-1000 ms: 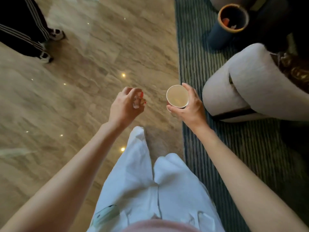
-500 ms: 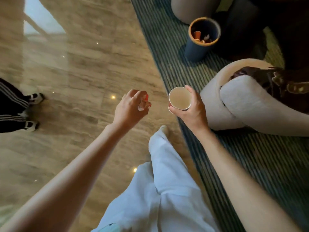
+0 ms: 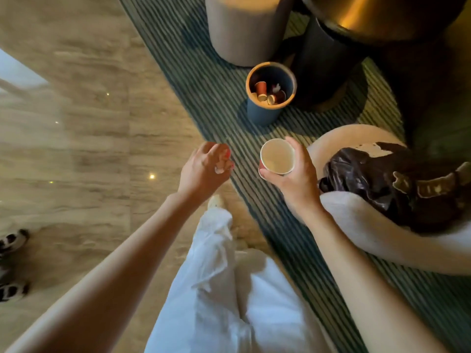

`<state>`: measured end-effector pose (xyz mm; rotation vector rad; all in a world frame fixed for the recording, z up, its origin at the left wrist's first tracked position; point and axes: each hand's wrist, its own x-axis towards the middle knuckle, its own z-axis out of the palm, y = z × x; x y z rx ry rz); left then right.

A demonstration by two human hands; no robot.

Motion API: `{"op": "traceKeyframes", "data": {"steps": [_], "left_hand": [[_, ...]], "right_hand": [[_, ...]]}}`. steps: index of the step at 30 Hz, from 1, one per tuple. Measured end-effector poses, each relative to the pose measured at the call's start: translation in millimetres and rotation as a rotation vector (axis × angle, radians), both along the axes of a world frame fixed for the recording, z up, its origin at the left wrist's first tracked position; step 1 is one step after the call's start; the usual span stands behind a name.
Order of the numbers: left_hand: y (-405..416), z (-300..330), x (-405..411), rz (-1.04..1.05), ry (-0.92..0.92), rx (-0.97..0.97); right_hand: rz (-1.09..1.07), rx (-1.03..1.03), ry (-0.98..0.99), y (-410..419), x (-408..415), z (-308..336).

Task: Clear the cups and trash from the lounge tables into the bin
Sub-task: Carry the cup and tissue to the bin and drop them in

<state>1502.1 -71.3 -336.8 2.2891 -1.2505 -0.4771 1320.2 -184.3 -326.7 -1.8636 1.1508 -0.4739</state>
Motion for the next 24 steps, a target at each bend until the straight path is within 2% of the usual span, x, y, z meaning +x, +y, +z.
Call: {"op": "traceKeyframes", "data": {"steps": [12, 24], "left_hand": [[-227.9, -54.0, 121.2, -0.256, -0.001, 0.077], [-458.8, -206.9, 149.0, -0.312, 0.037, 0.294]], "right_hand": [[-0.161, 0.0, 0.08, -178.6, 97.9, -55.4], [-0.239, 0.053, 0.128, -352.4, 112.4, -155.6]]}}
